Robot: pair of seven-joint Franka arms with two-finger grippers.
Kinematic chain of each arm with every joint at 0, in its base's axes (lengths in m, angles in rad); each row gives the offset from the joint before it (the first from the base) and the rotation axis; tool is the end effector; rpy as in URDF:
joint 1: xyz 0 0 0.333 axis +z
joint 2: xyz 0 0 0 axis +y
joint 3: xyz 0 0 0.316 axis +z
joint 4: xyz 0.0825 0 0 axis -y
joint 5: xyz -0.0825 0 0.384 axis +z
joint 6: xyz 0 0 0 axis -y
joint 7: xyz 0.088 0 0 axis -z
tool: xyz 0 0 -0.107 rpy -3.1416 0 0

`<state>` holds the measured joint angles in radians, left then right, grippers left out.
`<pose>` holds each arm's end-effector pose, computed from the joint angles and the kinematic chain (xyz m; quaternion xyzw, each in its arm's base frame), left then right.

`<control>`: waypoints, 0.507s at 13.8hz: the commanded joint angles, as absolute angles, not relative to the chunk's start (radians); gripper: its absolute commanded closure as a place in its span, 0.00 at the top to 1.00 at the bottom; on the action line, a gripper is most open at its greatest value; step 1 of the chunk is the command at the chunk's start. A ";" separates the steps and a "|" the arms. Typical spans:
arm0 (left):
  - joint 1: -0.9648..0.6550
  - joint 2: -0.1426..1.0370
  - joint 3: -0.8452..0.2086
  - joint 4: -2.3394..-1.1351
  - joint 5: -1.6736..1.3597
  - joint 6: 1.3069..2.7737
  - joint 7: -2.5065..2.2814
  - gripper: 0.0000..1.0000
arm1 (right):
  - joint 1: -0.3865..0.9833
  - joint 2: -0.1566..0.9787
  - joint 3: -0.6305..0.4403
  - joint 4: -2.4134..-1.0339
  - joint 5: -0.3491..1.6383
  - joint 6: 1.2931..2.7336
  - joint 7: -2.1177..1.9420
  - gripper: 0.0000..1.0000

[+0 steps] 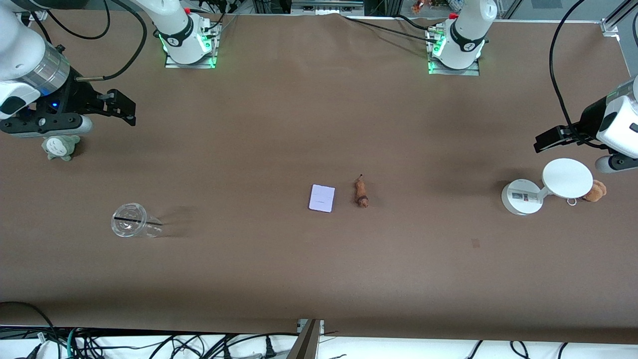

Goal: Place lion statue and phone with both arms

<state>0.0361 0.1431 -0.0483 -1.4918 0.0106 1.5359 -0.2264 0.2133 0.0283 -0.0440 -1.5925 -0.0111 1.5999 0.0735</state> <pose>0.5922 -0.0041 0.5767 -0.9931 -0.1068 0.0488 0.0077 0.5569 0.0944 0.6009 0.9988 0.0481 -0.0096 0.0074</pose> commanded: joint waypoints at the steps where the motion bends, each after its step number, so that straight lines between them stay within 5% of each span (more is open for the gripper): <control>1: 0.044 0.147 -0.049 -1.479 -0.011 1.539 -0.202 1.00 | 0.209 0.022 -0.035 -1.598 -0.034 1.586 0.103 1.00; 7: 0.045 0.147 -0.049 -1.479 -0.011 1.539 -0.202 1.00 | 0.216 0.032 -0.034 -1.569 -0.025 1.609 0.107 1.00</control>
<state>0.0371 0.1431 -0.0483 -1.4918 0.0106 1.5359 -0.2264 0.2136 0.0289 -0.0438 -1.5842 -0.0142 1.6025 0.0857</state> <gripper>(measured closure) 0.000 0.000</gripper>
